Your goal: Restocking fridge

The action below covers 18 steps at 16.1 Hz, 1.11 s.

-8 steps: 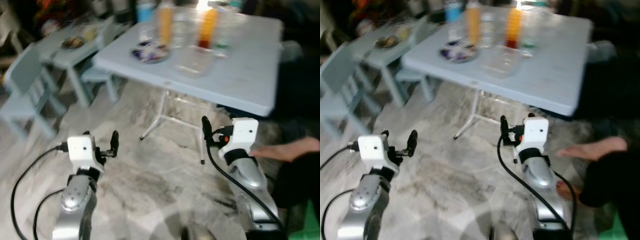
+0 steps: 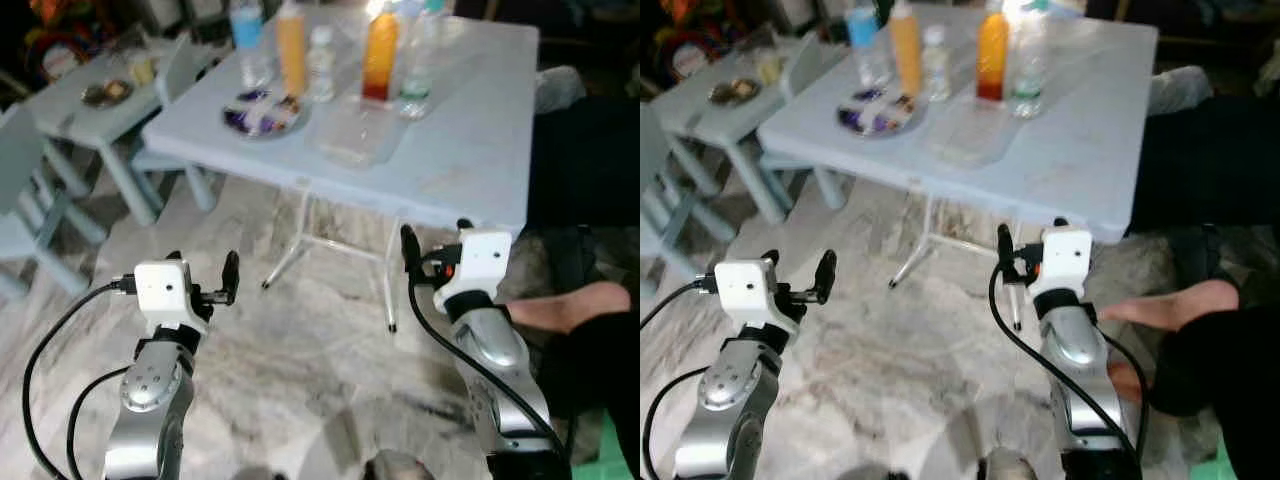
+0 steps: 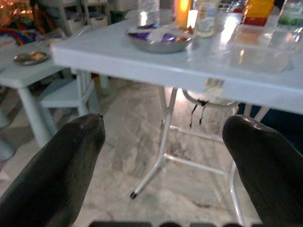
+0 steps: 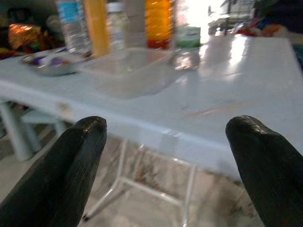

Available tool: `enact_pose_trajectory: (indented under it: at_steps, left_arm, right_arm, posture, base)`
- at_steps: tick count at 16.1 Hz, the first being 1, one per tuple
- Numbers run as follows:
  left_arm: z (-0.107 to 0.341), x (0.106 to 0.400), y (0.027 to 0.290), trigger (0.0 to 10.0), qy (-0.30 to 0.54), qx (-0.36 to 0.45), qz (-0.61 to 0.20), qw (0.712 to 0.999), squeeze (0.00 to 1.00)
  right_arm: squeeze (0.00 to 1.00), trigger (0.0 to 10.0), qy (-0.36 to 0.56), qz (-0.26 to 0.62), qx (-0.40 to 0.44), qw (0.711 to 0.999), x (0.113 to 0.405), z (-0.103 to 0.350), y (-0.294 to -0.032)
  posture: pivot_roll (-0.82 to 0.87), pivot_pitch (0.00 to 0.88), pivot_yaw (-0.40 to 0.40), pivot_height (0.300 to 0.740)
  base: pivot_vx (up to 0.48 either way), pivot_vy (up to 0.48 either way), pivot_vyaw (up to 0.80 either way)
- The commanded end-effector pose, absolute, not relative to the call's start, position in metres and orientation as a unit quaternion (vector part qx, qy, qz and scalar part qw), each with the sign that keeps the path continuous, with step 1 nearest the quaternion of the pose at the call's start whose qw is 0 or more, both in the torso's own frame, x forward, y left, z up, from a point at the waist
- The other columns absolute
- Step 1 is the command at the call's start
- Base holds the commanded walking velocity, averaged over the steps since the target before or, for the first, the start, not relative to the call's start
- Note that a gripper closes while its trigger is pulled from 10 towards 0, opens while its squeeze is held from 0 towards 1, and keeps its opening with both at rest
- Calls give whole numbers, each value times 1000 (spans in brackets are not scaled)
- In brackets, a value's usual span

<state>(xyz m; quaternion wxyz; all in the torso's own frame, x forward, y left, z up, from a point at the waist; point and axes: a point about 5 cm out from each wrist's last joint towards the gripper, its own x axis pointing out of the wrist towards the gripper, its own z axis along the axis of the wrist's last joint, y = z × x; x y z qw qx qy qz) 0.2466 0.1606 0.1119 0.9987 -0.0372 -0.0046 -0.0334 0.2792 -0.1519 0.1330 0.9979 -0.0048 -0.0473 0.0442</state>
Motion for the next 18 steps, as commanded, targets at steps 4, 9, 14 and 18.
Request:
enact_pose_trajectory:
  at_steps: [4,9,14,18]
  left_arm:
    - [116,251,154,10000,-18,-43,-48,998,0]
    - [119,254,153,10000,-23,-54,-48,997,0]
    - [117,253,152,10000,-21,-65,-48,997,0]
    - [117,255,152,10000,-21,-70,-45,996,0]
  right_arm:
    - [0,10000,-52,38,-3,998,278,135,-158]
    - [0,10000,-75,28,0,997,280,144,-160]
    - [0,10000,-90,20,-21,996,279,148,-162]
    - [0,10000,-87,27,-20,996,279,147,-162]
  posture:
    - [-98,80,63,740]
    - [-103,83,61,740]
    - [-105,80,62,740]
    - [-105,79,61,740]
  base:
    - [467,0,0]
    - [449,0,0]
    - [362,262,0]
    - [142,405,0]
